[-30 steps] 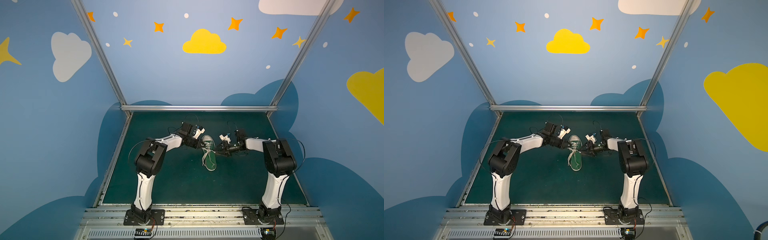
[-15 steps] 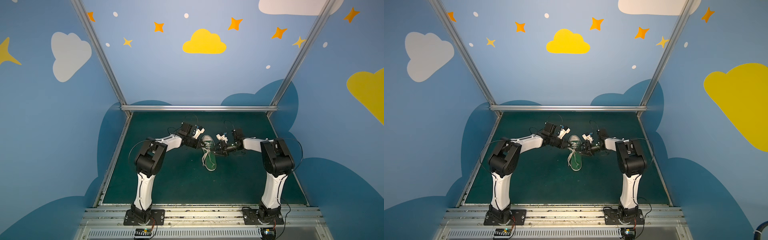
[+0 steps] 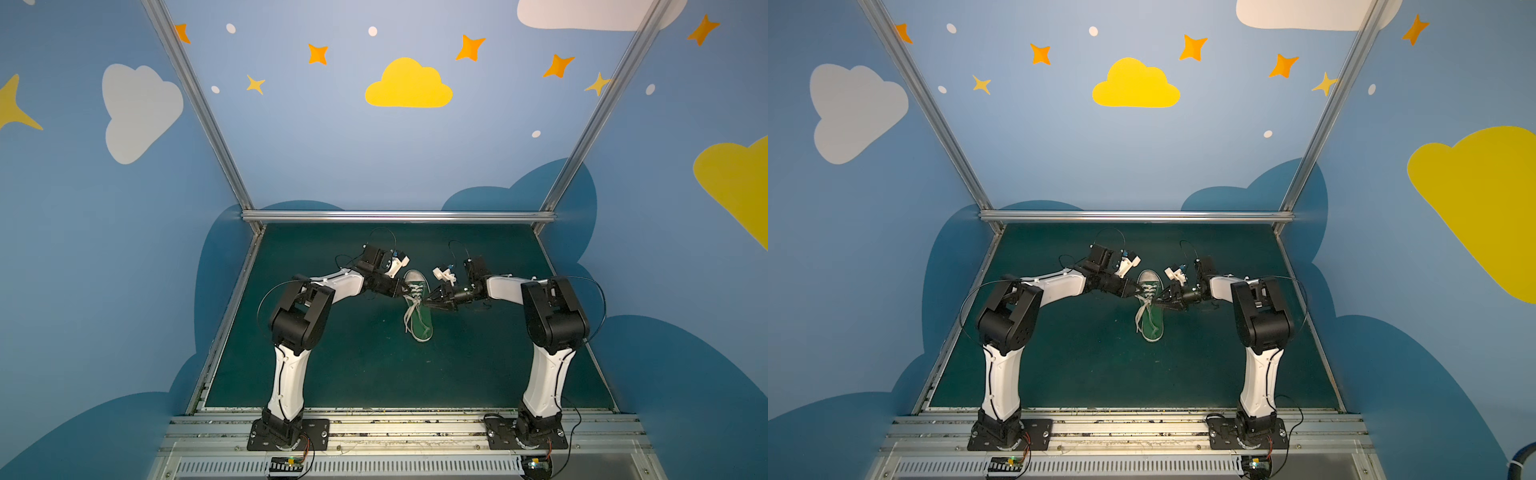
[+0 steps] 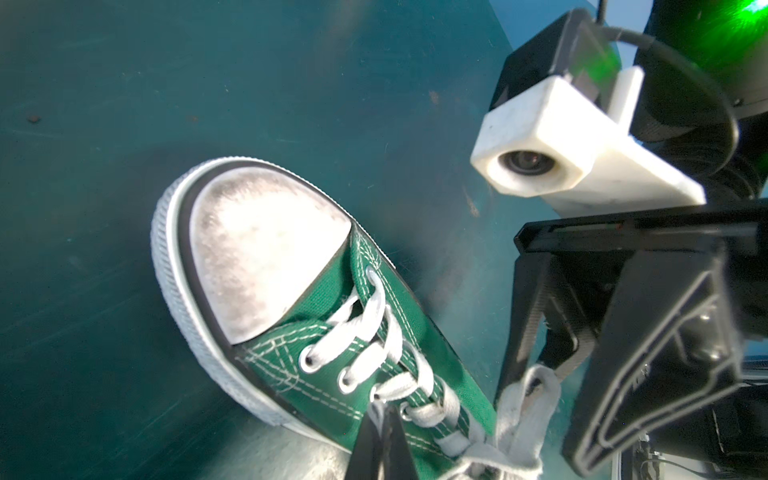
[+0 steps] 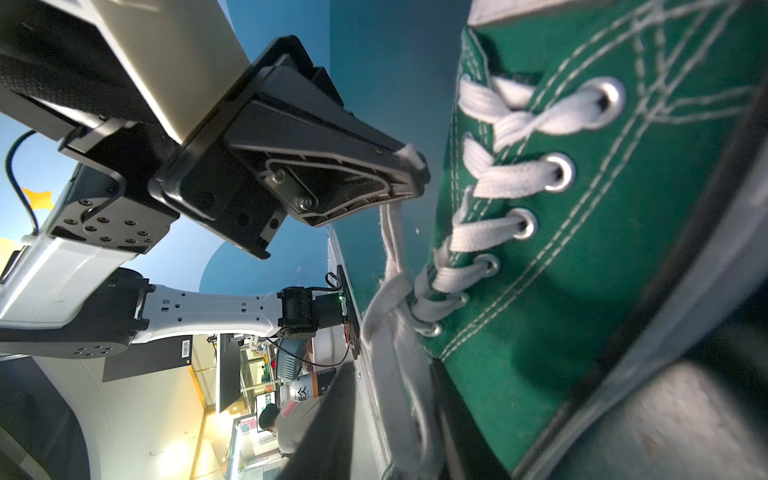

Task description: Tie the shoes

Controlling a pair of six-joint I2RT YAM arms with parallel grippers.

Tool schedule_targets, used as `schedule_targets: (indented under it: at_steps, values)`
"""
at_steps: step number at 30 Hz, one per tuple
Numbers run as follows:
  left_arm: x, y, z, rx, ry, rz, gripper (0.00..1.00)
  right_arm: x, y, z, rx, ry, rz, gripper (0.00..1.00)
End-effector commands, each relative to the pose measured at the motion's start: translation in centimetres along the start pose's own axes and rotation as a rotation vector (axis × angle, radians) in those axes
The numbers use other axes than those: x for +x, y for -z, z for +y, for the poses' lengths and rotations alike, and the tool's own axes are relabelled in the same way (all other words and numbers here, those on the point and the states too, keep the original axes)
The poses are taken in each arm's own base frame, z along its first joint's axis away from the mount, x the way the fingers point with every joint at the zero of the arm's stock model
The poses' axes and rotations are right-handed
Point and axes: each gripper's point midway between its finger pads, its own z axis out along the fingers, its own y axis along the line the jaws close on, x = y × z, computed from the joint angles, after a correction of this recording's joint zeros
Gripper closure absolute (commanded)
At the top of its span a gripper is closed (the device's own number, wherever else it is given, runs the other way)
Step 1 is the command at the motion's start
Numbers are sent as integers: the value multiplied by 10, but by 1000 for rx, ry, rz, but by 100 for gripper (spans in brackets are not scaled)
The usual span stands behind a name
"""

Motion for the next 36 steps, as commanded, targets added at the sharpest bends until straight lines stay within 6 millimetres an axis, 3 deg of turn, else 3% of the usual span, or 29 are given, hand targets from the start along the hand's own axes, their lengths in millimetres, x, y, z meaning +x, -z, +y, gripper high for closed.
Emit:
schedule_targets:
  at_steps: [1, 6, 24, 36]
  values:
    - [-2, 3, 1, 3, -4, -1, 97, -4, 2, 4, -12, 14, 2, 82]
    - [-8, 8, -3, 2, -16, -15, 97, 0, 3, 4, -9, 11, -1, 100]
    - [-32, 31, -18, -31, -72, -89, 97, 15, 18, -3, 13, -12, -45, 100]
    - [-31, 30, -8, -55, -52, -92, 97, 25, 26, -19, 27, -51, -62, 100]
